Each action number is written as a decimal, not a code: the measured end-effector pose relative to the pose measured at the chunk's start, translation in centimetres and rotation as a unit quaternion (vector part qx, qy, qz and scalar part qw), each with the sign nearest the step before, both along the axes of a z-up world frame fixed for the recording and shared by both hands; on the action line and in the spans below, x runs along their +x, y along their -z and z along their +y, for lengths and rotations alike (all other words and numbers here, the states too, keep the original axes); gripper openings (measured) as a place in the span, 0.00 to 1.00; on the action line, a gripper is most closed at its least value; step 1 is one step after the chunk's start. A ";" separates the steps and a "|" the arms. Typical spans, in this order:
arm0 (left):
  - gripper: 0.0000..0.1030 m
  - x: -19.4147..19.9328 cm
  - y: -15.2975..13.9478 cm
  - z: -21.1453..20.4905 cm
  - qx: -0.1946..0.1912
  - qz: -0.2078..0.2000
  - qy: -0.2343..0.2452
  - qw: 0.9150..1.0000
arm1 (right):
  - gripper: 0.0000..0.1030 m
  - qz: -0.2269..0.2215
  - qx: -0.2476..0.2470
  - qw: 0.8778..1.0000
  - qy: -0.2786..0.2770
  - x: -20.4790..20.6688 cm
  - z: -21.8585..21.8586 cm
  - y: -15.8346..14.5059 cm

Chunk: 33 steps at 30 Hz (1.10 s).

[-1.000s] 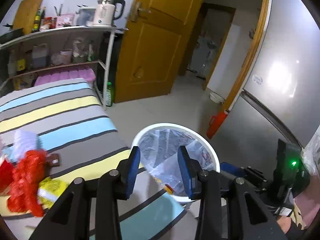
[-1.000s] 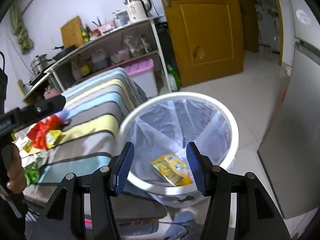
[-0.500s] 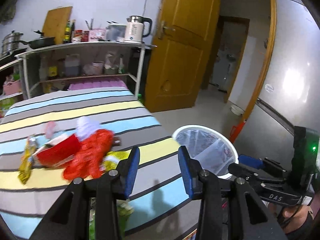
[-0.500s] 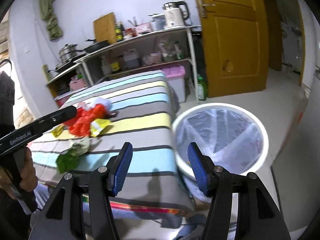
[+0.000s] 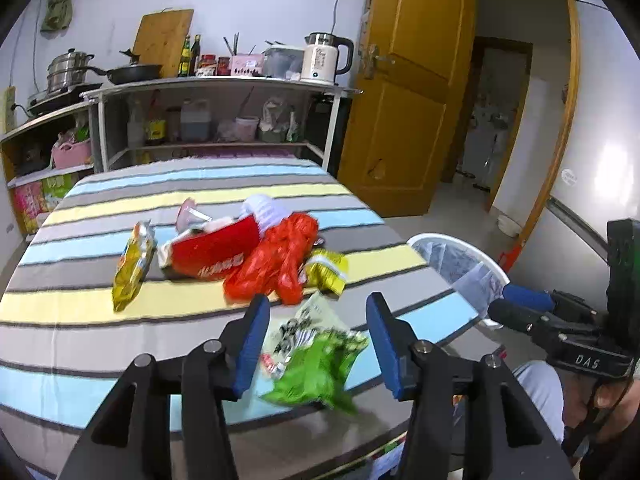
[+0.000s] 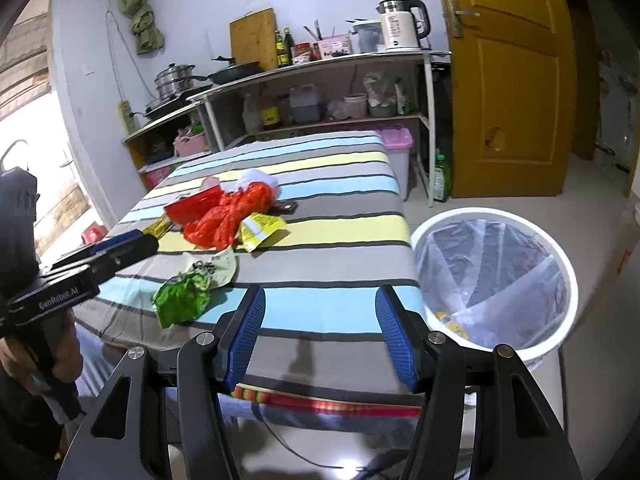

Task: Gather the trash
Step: 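Return both tools to the table and grasp the green wrapper with the left tool, then lift the green wrapper with the left tool while the right tool grasps the white sachet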

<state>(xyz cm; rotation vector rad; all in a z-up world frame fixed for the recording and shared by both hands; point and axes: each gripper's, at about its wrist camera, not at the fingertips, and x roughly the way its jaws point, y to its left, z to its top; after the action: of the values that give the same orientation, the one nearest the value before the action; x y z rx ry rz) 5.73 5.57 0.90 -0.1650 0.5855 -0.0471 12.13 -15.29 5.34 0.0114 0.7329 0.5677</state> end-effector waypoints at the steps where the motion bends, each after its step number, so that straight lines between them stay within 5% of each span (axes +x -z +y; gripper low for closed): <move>1: 0.52 -0.1 0.3 0.1 0.000 0.004 -0.001 1.000 | 0.57 0.001 0.000 1.000 -0.002 0.0 0.1 0.1; 20: 0.55 0.8 4.7 -1.8 0.042 0.059 0.024 0.997 | 0.57 0.016 -0.009 1.000 -0.012 0.5 1.2 1.1; 25: 0.37 0.5 4.3 -2.0 0.044 0.055 0.030 0.997 | 0.57 0.017 -0.009 1.000 -0.015 0.7 1.5 1.0; 33: 0.34 -0.6 2.5 -0.7 0.026 0.029 0.021 0.999 | 0.57 0.021 -0.010 0.999 -0.032 0.8 2.7 1.1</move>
<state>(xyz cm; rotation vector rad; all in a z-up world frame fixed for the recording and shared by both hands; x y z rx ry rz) 5.13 4.82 -1.59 -0.1032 0.6471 -0.0676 12.93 -12.57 4.24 -0.0182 0.7822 0.6221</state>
